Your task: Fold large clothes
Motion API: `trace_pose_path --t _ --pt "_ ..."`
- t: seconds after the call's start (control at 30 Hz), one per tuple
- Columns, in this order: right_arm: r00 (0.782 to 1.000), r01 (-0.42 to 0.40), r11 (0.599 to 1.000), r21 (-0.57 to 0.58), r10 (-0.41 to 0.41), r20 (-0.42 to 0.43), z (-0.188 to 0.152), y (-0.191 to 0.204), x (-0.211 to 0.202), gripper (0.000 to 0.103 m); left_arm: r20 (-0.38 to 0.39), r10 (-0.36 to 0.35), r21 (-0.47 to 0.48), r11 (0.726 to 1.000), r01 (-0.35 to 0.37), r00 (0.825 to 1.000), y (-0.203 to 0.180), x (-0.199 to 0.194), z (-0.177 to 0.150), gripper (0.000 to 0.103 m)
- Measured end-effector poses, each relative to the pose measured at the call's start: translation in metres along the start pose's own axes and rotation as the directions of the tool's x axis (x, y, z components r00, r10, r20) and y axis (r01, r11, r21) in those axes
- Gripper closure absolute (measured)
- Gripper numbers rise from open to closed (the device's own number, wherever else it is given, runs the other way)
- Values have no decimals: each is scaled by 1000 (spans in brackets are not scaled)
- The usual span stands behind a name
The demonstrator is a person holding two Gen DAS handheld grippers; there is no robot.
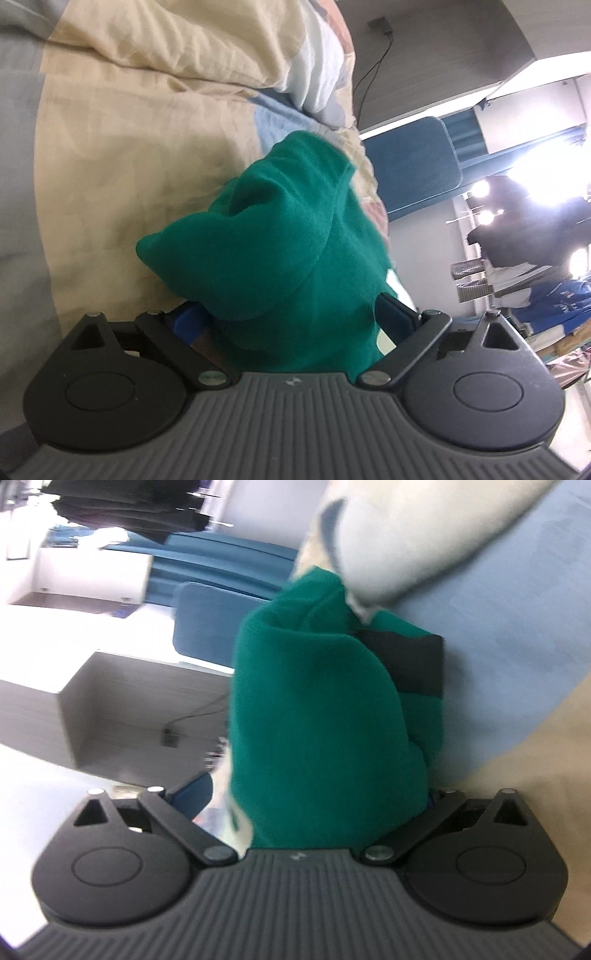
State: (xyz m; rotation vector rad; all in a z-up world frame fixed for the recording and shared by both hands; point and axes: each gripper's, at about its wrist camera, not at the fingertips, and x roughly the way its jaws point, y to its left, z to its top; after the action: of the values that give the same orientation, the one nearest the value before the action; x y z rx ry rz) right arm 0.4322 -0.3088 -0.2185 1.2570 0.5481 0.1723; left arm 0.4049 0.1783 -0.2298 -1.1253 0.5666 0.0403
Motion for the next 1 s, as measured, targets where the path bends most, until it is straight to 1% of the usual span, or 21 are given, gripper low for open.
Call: trace_pose_path --t 0.1,0.2,0.23,0.27,0.3,0.37,0.4,0.47,0.5,0.53,0.63,0.73,0.87,1.0 --pt "998 -65 998 -11 65 -8 1 8 -4 0 22 -68 2 998 68 997 -3 -4 7 7" --pt "995 -104 994 -37 103 -15 1 13 -5 0 48 -166 0 986 166 985 -5 -7 16 7" --pt "994 -109 993 -42 108 -17 1 13 -5 0 52 -190 -7 982 190 980 -5 -8 18 7" --pt "994 -111 993 -43 111 -17 1 13 -5 0 50 -199 -18 980 200 979 -4 -7 20 7" --pt "994 -109 993 -41 109 -17 2 13 -5 0 45 -197 -34 980 198 979 -2 -6 21 7" --pt "996 -93 995 -32 92 -16 4 11 -3 0 32 -171 -61 983 172 985 2 -3 21 7" --pt "998 -68 997 -27 68 -16 4 10 -2 0 20 -149 -74 986 150 989 3 0 20 7" --pt "1000 -11 1000 -16 11 -20 1 4 -2 0 -23 -85 -90 993 82 996 6 7 19 6" --pt "999 21 1000 -13 -21 -26 -3 -3 -7 0 -44 -48 -96 994 43 998 7 11 17 5" --pt "998 52 999 -11 -53 -37 -4 -6 -5 0 -55 -32 -102 994 26 998 9 14 17 5" --pt "996 75 997 -10 -76 -54 -6 -10 1 0 -69 -26 -121 993 17 997 13 22 14 0" --pt "995 78 997 -18 -79 -66 -6 -10 11 0 -77 -31 -140 990 20 997 15 36 16 0" --pt "997 57 998 37 -54 -62 1 -14 31 0 -70 -68 -128 990 59 995 16 54 25 0" --pt "995 84 996 29 -82 -53 1 -13 43 0 -55 -86 -132 988 78 995 17 67 30 0"
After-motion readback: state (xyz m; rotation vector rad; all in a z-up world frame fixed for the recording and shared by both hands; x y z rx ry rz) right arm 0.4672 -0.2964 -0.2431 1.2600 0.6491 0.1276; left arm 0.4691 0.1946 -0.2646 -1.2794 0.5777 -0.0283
